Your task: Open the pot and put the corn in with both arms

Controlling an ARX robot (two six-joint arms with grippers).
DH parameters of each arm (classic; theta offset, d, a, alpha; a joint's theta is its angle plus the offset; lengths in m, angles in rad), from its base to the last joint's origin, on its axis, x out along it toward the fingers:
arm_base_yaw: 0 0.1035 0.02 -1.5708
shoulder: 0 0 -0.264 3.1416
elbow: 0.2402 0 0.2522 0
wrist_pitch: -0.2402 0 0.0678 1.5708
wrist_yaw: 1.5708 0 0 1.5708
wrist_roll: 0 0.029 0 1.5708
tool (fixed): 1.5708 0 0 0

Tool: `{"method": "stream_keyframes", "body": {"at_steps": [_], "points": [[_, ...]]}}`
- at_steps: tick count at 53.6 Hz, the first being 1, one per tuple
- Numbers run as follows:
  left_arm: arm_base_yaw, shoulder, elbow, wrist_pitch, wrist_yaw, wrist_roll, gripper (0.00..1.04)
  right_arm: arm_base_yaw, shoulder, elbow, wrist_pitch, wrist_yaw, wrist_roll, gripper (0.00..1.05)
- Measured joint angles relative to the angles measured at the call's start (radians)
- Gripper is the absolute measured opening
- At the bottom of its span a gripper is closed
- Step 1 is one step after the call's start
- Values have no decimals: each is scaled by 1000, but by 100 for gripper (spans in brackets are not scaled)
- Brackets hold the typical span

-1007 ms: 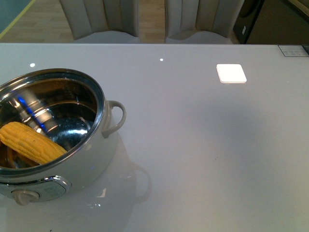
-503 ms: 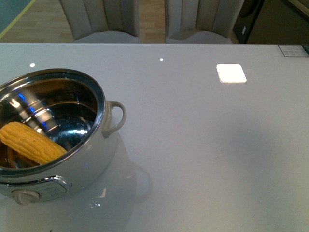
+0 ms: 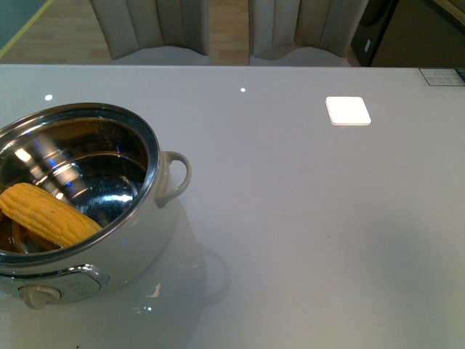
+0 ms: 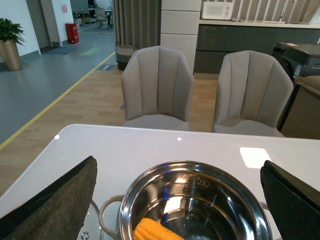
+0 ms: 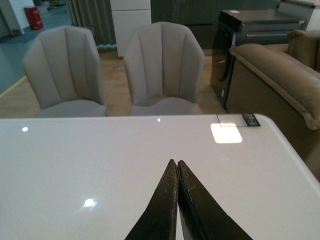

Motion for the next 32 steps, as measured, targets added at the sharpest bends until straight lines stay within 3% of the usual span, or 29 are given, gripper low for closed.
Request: {"method": "stream_keyframes", "body": {"at_steps": [32], "points": [[0,0,0,0,0,0,98,0,-365,-7,-328,-2,0,2]]}}
